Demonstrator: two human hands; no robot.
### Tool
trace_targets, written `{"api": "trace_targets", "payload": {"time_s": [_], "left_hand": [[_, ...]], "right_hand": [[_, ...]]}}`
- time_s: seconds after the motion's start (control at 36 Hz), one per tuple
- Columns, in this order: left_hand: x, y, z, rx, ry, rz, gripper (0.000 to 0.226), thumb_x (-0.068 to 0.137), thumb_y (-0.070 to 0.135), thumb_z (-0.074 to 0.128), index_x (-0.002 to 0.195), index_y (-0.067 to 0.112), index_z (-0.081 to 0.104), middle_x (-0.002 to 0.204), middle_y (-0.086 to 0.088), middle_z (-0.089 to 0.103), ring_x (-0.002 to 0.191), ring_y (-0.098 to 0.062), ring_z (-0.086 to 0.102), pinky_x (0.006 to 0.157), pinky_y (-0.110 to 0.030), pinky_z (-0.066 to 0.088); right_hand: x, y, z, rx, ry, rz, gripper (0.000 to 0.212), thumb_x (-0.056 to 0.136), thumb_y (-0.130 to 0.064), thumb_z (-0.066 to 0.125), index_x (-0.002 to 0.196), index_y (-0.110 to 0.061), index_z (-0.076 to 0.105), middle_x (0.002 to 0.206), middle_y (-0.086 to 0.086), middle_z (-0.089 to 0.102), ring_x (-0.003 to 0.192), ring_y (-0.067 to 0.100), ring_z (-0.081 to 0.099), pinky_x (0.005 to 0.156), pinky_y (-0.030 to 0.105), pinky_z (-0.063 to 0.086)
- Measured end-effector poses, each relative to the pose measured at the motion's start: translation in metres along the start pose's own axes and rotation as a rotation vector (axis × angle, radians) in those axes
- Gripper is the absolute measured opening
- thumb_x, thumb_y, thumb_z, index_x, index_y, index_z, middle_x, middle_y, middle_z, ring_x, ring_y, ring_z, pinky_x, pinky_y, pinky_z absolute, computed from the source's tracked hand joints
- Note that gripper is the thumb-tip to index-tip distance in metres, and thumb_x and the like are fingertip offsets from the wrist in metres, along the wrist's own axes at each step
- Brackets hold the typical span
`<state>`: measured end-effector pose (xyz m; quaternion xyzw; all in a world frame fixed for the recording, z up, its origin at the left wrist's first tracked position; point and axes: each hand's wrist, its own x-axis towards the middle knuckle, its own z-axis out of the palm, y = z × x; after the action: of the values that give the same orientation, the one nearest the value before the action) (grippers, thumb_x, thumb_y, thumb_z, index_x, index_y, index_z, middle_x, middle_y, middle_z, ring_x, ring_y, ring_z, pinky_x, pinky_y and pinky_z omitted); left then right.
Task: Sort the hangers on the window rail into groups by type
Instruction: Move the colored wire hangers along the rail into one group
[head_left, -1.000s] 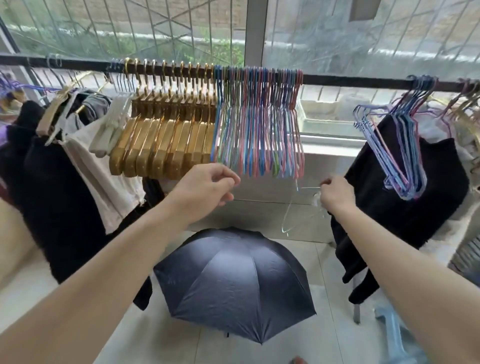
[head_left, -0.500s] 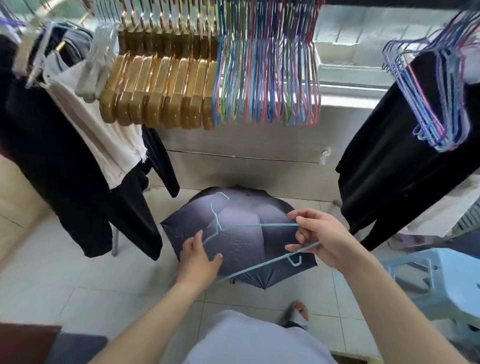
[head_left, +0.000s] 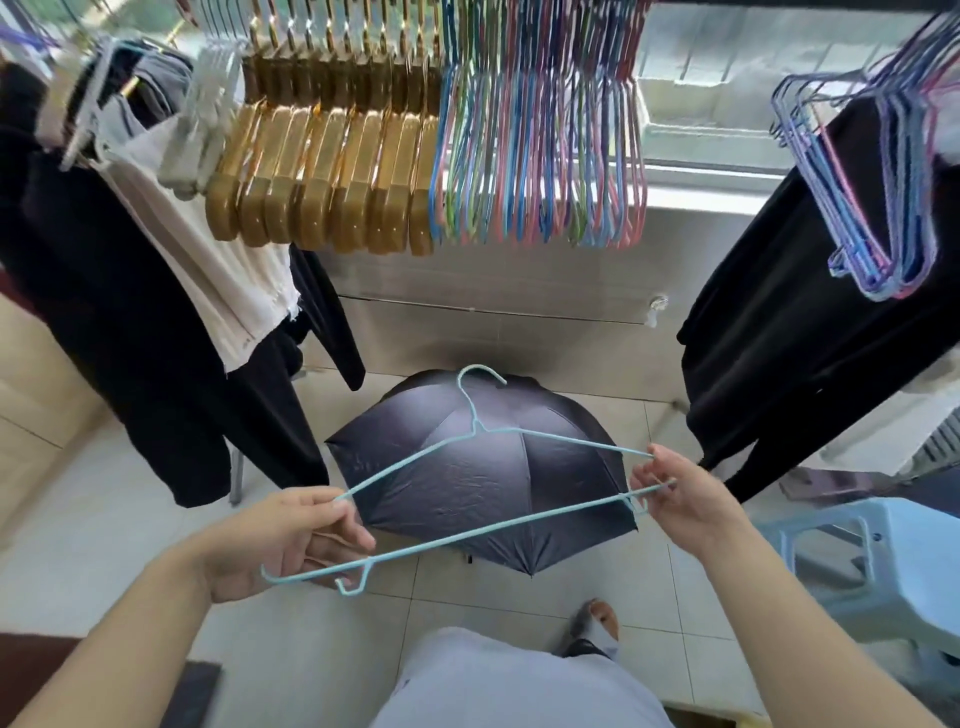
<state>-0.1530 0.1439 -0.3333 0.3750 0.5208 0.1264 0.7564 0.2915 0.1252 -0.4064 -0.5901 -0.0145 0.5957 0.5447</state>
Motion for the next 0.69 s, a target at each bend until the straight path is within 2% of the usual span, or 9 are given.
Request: {"api": "trace_targets", "payload": {"time_s": [0.08, 0.14, 0.25, 0.39, 0.47, 0.53, 0.58, 0.64, 0.69], "left_hand": [[-0.009, 0.015, 0.011, -0.064, 0.066, 0.033, 0.015, 0.104, 0.017, 0.052, 0.103, 0.002, 0.056, 0.122, -0.024, 0.07, 0.107, -0.042, 0.071, 0.079, -0.055, 0.061], [-0.007, 0.021, 0.021, -0.06, 0.084, 0.03, 0.014, 0.106, 0.012, 0.051, 0.109, 0.001, 0.059, 0.124, -0.022, 0.07, 0.112, -0.042, 0.07, 0.077, -0.057, 0.062], [0.016, 0.027, 0.052, 0.02, 0.235, 0.005, 0.011, 0.103, 0.004, 0.053, 0.107, 0.001, 0.063, 0.121, -0.023, 0.069, 0.104, -0.044, 0.072, 0.083, -0.059, 0.061], [0.051, 0.03, 0.111, 0.347, 0.337, 0.047, 0.016, 0.104, 0.018, 0.05, 0.115, 0.01, 0.058, 0.107, -0.008, 0.061, 0.09, -0.023, 0.065, 0.081, -0.039, 0.062], [0.067, 0.028, 0.142, 0.515, 0.303, 0.113, 0.018, 0.103, 0.024, 0.049, 0.12, 0.02, 0.053, 0.112, -0.003, 0.065, 0.101, -0.02, 0.066, 0.088, -0.04, 0.06], [0.077, 0.026, 0.158, 0.633, 0.229, 0.167, 0.036, 0.104, 0.02, 0.05, 0.14, 0.015, 0.047, 0.136, -0.011, 0.059, 0.122, -0.028, 0.061, 0.102, -0.041, 0.053], [0.08, 0.026, 0.171, 0.744, 0.122, 0.222, 0.056, 0.102, 0.014, 0.051, 0.156, 0.01, 0.034, 0.155, -0.011, 0.043, 0.139, -0.027, 0.048, 0.11, -0.032, 0.043], [0.075, 0.028, 0.18, 0.742, -0.018, 0.23, 0.072, 0.096, 0.012, 0.051, 0.162, 0.019, 0.023, 0.16, -0.001, 0.035, 0.144, -0.017, 0.041, 0.108, -0.021, 0.038], [0.075, 0.026, 0.182, 0.694, -0.13, 0.218, 0.079, 0.086, 0.027, 0.056, 0.16, 0.029, 0.028, 0.159, 0.008, 0.037, 0.143, -0.009, 0.042, 0.114, -0.027, 0.039]], "right_hand": [[0.007, 0.017, -0.001, -0.342, 0.179, 0.075, 0.023, 0.103, -0.016, 0.055, 0.124, -0.004, 0.056, 0.11, 0.012, 0.062, 0.111, 0.032, 0.066, 0.093, 0.041, 0.056], [0.005, 0.027, 0.007, -0.454, 0.163, 0.137, 0.032, 0.102, -0.017, 0.057, 0.131, -0.004, 0.055, 0.128, 0.015, 0.06, 0.112, 0.034, 0.067, 0.082, 0.041, 0.059], [-0.017, 0.041, 0.045, -0.458, -0.011, 0.188, 0.035, 0.099, -0.018, 0.064, 0.13, -0.004, 0.055, 0.128, 0.017, 0.057, 0.1, 0.035, 0.07, 0.074, 0.045, 0.061], [-0.057, 0.05, 0.096, -0.483, -0.359, 0.264, 0.039, 0.101, -0.034, 0.063, 0.134, -0.015, 0.058, 0.134, 0.007, 0.054, 0.112, 0.037, 0.067, 0.089, 0.054, 0.058], [-0.067, 0.057, 0.113, -0.449, -0.554, 0.348, 0.042, 0.097, -0.045, 0.066, 0.129, -0.018, 0.066, 0.127, 0.005, 0.063, 0.109, 0.033, 0.067, 0.095, 0.051, 0.057], [-0.068, 0.059, 0.122, -0.377, -0.513, 0.343, 0.038, 0.098, -0.04, 0.064, 0.127, -0.017, 0.066, 0.111, 0.008, 0.07, 0.097, 0.028, 0.07, 0.085, 0.041, 0.059], [-0.065, 0.057, 0.126, -0.303, -0.326, 0.226, 0.025, 0.101, -0.023, 0.06, 0.126, -0.018, 0.064, 0.095, 0.008, 0.069, 0.074, 0.019, 0.07, 0.065, 0.028, 0.056], [-0.057, 0.053, 0.123, -0.306, -0.206, 0.103, 0.023, 0.103, -0.013, 0.055, 0.123, -0.019, 0.065, 0.099, 0.009, 0.065, 0.062, 0.017, 0.064, 0.056, 0.026, 0.052], [-0.052, 0.049, 0.116, -0.305, -0.159, 0.044, 0.021, 0.103, -0.012, 0.055, 0.117, -0.019, 0.068, 0.11, 0.012, 0.062, 0.071, 0.023, 0.06, 0.062, 0.031, 0.053]]}}
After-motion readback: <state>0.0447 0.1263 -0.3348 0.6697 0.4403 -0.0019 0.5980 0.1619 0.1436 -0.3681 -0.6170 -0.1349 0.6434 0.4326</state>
